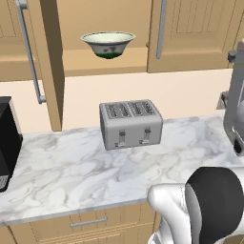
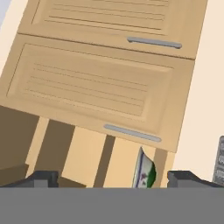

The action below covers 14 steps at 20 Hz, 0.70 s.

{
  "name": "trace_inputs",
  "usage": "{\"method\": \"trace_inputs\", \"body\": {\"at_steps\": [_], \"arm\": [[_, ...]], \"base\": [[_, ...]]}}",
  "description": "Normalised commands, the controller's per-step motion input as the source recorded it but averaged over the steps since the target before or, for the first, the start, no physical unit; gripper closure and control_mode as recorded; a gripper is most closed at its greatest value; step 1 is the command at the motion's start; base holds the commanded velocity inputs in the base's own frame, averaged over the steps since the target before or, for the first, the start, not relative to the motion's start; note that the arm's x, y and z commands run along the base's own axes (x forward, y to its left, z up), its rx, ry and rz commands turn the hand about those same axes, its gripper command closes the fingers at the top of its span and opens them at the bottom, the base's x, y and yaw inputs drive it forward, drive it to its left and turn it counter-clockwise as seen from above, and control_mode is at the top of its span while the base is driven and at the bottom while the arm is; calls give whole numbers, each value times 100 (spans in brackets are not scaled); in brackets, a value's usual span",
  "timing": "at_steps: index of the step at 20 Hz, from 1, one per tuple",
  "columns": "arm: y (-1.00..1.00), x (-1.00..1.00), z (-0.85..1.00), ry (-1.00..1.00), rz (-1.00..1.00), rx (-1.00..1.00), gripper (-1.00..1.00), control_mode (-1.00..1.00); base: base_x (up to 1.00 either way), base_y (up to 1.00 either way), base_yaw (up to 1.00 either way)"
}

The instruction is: Open the cabinet. Pick the bowls from the counter and place them in the cabinet. Then close the cabinet.

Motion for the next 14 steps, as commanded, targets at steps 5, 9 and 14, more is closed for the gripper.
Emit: {"method": "trace_inputs", "body": {"at_steps": [5,9,14], "arm": [[56,-7,0,0,-19,0,-100,-100],[52,0,-3,-1,-5,1,-100,-100],[46,0,-18,-3,0,5,-100,-100]], "base": [[0,0,0],[0,0,0],[0,0,0]]}}
